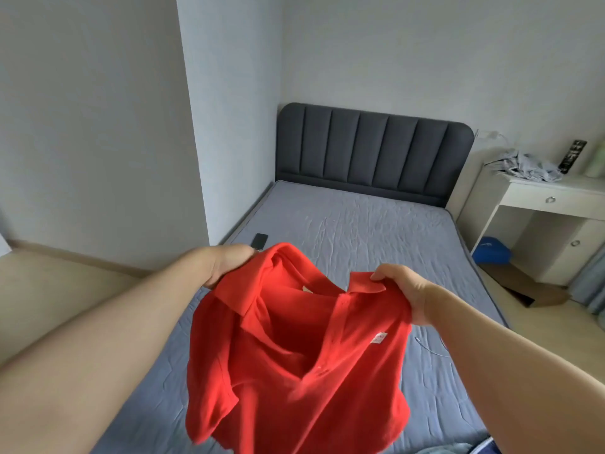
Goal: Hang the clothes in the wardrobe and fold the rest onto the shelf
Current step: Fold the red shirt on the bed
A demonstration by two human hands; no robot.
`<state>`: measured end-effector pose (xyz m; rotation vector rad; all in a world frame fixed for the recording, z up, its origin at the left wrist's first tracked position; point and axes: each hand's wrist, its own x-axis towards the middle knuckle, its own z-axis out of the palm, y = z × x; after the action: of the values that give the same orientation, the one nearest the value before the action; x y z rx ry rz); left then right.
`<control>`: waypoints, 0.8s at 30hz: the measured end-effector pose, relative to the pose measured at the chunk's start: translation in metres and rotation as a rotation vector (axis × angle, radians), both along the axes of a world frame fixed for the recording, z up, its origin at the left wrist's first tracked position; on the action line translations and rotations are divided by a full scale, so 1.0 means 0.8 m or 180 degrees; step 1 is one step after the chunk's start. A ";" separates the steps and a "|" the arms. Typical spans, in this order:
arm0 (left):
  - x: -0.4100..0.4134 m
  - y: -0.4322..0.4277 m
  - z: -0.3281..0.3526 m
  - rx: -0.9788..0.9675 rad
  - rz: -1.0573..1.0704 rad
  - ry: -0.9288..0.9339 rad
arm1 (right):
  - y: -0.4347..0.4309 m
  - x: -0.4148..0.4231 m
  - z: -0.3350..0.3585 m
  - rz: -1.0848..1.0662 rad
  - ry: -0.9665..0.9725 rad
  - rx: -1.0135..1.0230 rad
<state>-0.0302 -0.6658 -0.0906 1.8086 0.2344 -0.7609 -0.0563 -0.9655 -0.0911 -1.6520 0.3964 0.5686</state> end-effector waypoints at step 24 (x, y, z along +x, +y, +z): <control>0.188 -0.071 -0.371 0.0545 0.1596 -0.0180 | 0.018 0.183 -0.366 -0.0739 -0.0372 -0.1577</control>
<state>0.1202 -0.7227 -0.3875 1.8195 0.7027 -0.3414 0.0903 -0.9508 -0.3842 -2.0628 0.6712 0.2036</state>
